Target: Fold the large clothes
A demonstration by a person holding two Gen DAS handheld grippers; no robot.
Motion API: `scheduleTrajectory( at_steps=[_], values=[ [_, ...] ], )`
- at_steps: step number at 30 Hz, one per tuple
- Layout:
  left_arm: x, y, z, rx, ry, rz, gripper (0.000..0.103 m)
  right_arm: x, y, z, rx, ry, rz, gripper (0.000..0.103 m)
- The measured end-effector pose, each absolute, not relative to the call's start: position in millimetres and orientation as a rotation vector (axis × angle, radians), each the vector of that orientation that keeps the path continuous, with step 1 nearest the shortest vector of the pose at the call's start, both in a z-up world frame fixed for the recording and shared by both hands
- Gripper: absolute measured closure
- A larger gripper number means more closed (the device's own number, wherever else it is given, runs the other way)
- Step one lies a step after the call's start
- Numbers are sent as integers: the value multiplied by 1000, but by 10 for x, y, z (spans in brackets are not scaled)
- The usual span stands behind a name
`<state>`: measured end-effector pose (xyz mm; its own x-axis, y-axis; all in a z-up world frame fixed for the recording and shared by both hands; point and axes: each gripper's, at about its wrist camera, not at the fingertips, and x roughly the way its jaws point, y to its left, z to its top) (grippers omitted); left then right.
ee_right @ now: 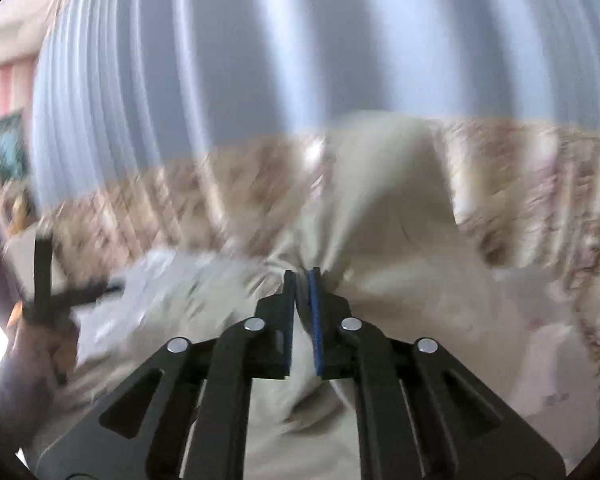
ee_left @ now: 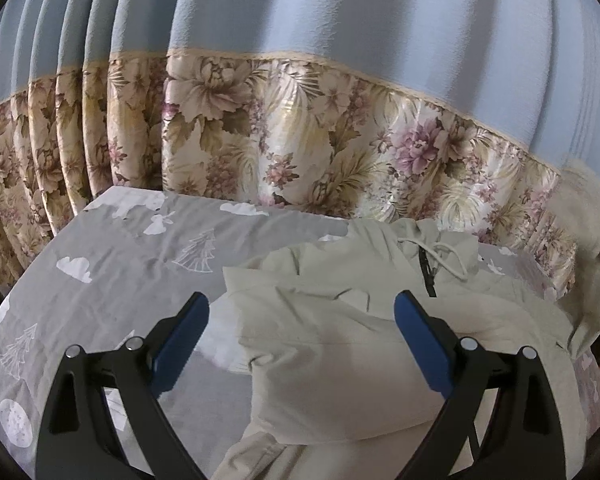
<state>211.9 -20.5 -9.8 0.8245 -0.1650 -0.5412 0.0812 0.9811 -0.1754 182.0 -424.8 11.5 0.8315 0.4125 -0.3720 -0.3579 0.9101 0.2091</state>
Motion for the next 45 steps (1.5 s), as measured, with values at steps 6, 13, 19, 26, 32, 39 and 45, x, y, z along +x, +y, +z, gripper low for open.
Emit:
scheduleTrajectory(
  at_steps=[6,13,19,26,32,39,45],
  values=[
    [2180,-222,-213,-138,635,-132,9,2073,-4370,-377,115,582,315,31],
    [2215,-563,-347,-96,685,-212,9,1963,-4448,-365,105,552,281,29],
    [2364,-1133,-553,-33,766,-293,9,1888,-4505,-358,101,537,250,25],
    [2448,-1775,-653,107,780,-329,9,1866,-4718,-352,150,540,197,22],
    [2494,-2224,-813,269,779,-337,59,1879,-4811,-379,188,564,172,21],
    [2491,-2152,-736,238,749,-294,102,1861,-4797,-369,179,558,170,21],
    [2352,-1961,-405,224,646,-236,103,1826,-4747,-333,168,543,179,20]
  ],
)
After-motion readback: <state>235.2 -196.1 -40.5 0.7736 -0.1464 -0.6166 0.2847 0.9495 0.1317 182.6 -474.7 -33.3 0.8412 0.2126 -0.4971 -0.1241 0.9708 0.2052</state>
